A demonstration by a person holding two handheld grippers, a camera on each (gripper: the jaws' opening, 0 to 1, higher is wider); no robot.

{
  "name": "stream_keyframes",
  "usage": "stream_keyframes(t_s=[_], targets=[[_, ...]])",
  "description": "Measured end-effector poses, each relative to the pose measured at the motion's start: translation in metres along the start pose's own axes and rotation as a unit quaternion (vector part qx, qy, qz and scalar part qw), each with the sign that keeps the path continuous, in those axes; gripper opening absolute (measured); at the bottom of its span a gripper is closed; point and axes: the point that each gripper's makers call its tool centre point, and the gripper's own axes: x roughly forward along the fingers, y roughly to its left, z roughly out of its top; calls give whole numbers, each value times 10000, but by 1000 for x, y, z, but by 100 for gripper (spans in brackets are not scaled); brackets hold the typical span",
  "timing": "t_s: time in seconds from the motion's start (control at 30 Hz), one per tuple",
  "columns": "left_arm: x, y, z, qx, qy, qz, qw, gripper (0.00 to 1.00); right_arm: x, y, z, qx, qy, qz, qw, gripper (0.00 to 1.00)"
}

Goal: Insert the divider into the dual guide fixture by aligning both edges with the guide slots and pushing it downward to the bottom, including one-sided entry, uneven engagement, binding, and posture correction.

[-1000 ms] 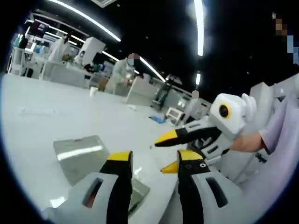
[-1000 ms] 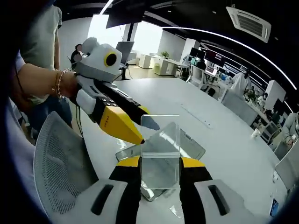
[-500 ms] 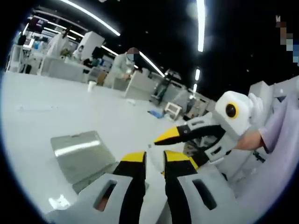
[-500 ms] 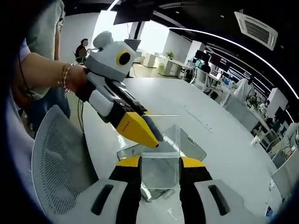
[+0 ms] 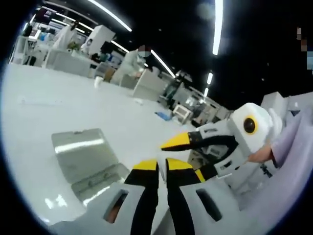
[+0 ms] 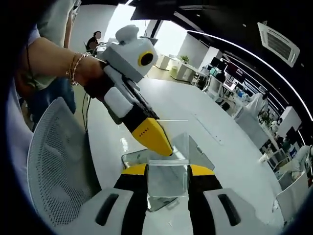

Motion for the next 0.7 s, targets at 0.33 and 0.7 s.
stream_keyframes(t_s=[0.33,0.7], targets=[[-4,1,6,-206,-110,15,9997,0,-1,-2,6,-204,-165,-29,9997,28],[-8,2,7,-166,-221,32,9996,0,-6,-10,8,33,-289,115,9995,25]])
